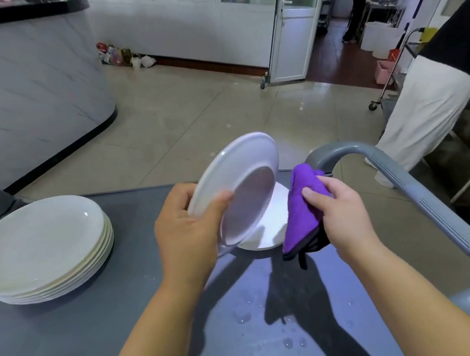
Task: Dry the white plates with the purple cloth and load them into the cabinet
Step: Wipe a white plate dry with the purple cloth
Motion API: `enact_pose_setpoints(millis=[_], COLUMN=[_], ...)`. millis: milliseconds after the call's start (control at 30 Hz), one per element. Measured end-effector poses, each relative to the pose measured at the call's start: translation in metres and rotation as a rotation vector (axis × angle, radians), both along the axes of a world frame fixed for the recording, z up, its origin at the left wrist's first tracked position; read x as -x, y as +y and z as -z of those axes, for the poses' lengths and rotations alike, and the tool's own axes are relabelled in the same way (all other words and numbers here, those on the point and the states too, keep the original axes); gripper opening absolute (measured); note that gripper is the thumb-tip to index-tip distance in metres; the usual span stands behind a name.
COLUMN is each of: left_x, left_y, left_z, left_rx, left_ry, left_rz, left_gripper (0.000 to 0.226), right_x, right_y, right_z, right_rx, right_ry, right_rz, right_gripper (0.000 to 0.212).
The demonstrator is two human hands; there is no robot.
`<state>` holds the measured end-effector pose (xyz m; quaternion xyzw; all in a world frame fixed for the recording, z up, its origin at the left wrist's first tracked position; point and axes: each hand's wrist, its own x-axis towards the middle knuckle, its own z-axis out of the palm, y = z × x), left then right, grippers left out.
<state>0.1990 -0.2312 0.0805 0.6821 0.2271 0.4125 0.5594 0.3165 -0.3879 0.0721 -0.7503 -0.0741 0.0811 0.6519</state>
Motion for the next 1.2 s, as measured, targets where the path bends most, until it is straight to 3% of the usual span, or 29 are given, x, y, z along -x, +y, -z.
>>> enact_pose_setpoints(millis=[67, 133, 200, 233, 367, 433, 567, 667, 733, 800, 867, 1033, 1200], left_x=[-0.003, -0.009, -0.016, -0.019, -0.028, -0.032, -0.034, -0.028, -0.023, -0.02, -0.016, 0.003, 0.03], left_y=[-0.004, -0.005, -0.007, -0.009, -0.02, -0.024, -0.03, -0.031, -0.033, -0.034, -0.033, -0.035, -0.026], left_z=[0.006, 0.013, 0.021, 0.022, 0.023, 0.023, 0.027, 0.029, 0.029, 0.027, 0.024, 0.021, 0.03], left_rx=[-0.209, -0.573, -0.859, -0.956, -1.219, -1.249, -1.079, -0.836, -0.567, -0.136, 0.182, 0.4, 0.4], left_ry=[0.037, 0.074, 0.036, 0.012, -0.051, -0.045, 0.03, 0.134, 0.249, 0.314, 0.326, 0.268, 0.228], left_rz=[0.062, 0.106, 0.144, 0.166, 0.165, 0.216, 0.26, -0.006, -0.131, -0.048, 0.063, -0.023, -0.265], left_gripper=[0.028, 0.032, 0.027, 0.026, 0.032, 0.039, 0.06, 0.044, 0.04, 0.049, 0.049, 0.011, 0.014], right_x=[-0.003, -0.007, -0.007, -0.008, -0.012, -0.014, -0.016, -0.019, -0.024, -0.029, -0.033, -0.036, -0.04], right_y=[-0.004, -0.009, -0.012, -0.014, -0.023, -0.028, -0.041, -0.049, -0.055, -0.059, -0.059, -0.044, -0.022], right_z=[-0.011, -0.017, -0.022, -0.022, -0.02, -0.016, -0.017, -0.018, -0.018, -0.015, -0.016, -0.013, -0.001], right_rx=[-0.165, -0.238, -0.174, -0.136, -0.141, -0.168, -0.19, -0.249, -0.312, -0.34, -0.368, -0.298, -0.016], right_ry=[0.154, 0.248, 0.33, 0.358, 0.429, 0.44, 0.395, 0.36, 0.335, 0.298, 0.268, 0.214, 0.209], right_rz=[0.008, -0.058, -0.161, -0.198, -0.078, -0.017, 0.046, 0.04, 0.039, 0.0, -0.08, -0.25, -0.398], right_gripper=[0.013, 0.035, 0.069, 0.073, 0.024, 0.023, 0.015, 0.035, 0.045, 0.015, 0.015, 0.01, 0.006])
